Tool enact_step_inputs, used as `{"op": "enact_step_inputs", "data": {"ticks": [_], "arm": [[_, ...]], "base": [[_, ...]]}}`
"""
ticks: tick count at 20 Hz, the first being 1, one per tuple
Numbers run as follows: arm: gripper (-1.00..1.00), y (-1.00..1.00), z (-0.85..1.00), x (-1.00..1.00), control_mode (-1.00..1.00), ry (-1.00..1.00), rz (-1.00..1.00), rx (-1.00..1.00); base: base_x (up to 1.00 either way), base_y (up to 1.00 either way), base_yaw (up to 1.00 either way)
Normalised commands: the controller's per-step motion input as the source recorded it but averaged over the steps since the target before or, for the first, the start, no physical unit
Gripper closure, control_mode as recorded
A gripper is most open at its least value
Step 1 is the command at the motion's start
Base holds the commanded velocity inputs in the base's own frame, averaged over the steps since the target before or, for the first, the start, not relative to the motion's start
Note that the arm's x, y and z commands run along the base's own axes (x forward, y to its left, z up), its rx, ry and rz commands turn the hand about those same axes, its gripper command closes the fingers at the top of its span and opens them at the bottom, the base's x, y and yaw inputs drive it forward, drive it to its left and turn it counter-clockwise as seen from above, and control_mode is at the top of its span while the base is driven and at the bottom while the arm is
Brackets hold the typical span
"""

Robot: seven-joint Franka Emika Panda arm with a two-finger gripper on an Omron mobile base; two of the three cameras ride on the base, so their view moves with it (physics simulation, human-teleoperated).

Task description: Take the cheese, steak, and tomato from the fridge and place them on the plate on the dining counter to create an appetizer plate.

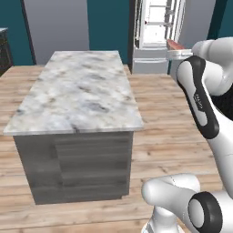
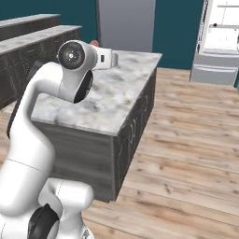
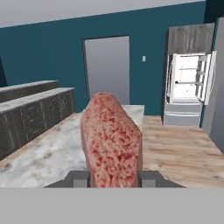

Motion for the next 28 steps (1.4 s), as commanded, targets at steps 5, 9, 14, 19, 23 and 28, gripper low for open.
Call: {"op": "enact_step_inputs", "data": {"ticks": [5,9,14,19,23,28], "arm": [[1.0,0.0,0.0,0.0,1.0,0.0,0.0,0.0],[1.0,0.0,0.0,0.0,1.0,0.0,0.0,0.0],[1.0,0.0,0.0,0.0,1.0,0.0,0.0,0.0],[1.0,0.0,0.0,0.0,1.0,0.0,0.0,0.0],[1.0,0.0,0.0,0.0,1.0,0.0,0.0,0.0],[1.0,0.0,0.0,0.0,1.0,0.0,0.0,0.0]], "base": [[0.13,1.0,-0.01],[0.03,1.0,0.0],[0.0,1.0,-0.02],[0.0,1.0,-0.05],[0.03,1.0,-0.03],[0.02,1.0,-0.04]]}}
